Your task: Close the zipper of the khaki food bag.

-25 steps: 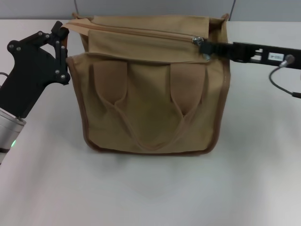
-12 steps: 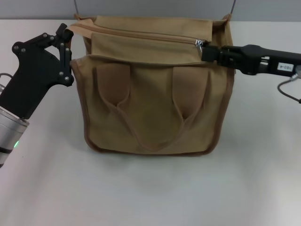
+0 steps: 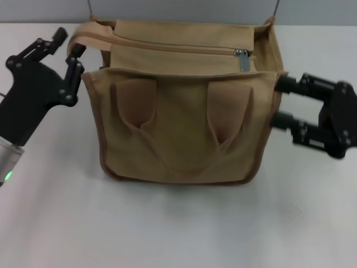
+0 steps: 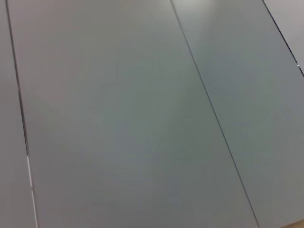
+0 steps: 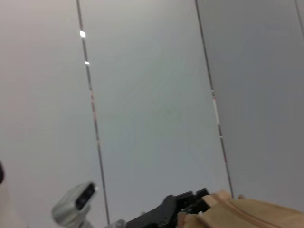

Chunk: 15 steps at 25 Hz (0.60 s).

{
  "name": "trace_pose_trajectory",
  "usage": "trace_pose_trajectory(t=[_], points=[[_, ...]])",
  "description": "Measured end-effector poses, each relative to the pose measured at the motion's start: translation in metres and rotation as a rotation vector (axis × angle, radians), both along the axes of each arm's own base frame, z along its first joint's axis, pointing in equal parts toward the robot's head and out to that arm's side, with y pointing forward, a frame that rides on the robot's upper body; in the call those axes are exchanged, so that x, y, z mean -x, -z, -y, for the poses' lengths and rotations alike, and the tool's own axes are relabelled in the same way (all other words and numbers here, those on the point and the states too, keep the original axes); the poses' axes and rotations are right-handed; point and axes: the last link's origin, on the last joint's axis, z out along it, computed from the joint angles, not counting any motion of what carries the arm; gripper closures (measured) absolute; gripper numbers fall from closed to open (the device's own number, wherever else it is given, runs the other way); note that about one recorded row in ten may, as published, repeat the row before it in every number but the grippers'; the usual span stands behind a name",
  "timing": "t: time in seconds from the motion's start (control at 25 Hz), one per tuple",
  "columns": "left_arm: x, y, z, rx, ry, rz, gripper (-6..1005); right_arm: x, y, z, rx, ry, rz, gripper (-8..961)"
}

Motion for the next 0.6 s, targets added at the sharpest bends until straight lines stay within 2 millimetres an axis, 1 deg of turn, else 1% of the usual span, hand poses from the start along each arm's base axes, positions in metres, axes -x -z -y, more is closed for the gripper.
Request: trace_pose_trajectory(t=[0.04, 0.08, 0.24, 0.28, 0.32, 0.36, 0.44, 0.48, 0.52, 0.56, 0.6], points=[[0.003, -0.002, 0.001, 0.026, 0.0, 0.01, 887, -0.003, 0.001, 0.003, 0.004, -0.002, 0.006, 353], [0.006, -0.005, 0.002, 0.068, 0.001, 0.024, 868, -0.005, 0.003, 0.005, 0.016, -0.002, 0.016, 326], [0.02, -0.022, 0.009, 0.273, -0.011, 0.067, 736, -0.01, 0.013, 0.009, 0.087, -0.016, 0.086, 220], [0.02, -0.022, 0.009, 0.273, -0.011, 0.067, 703, -0.01, 0.016, 0.009, 0.104, -0.019, 0.106, 220], [0.028, -0.031, 0.013, 0.366, -0.033, 0.072, 670, -0.01, 0.019, 0.008, 0.118, -0.02, 0.119, 220], [0.033, -0.039, 0.016, 0.44, -0.055, 0.075, 621, -0.009, 0.022, 0.007, 0.132, -0.02, 0.132, 220], [0.038, -0.049, 0.02, 0.518, -0.073, 0.085, 522, -0.01, 0.027, 0.006, 0.159, -0.017, 0.16, 220], [0.038, -0.049, 0.02, 0.518, -0.073, 0.085, 472, -0.01, 0.029, 0.005, 0.172, -0.016, 0.174, 220], [0.04, -0.056, 0.024, 0.607, -0.077, 0.108, 423, -0.01, 0.032, 0.005, 0.187, -0.018, 0.19, 220], [0.039, -0.06, 0.029, 0.682, -0.066, 0.124, 324, -0.009, 0.034, 0.004, 0.2, -0.022, 0.205, 220], [0.037, -0.06, 0.031, 0.722, -0.057, 0.129, 225, -0.009, 0.04, 0.004, 0.223, -0.025, 0.23, 220]])
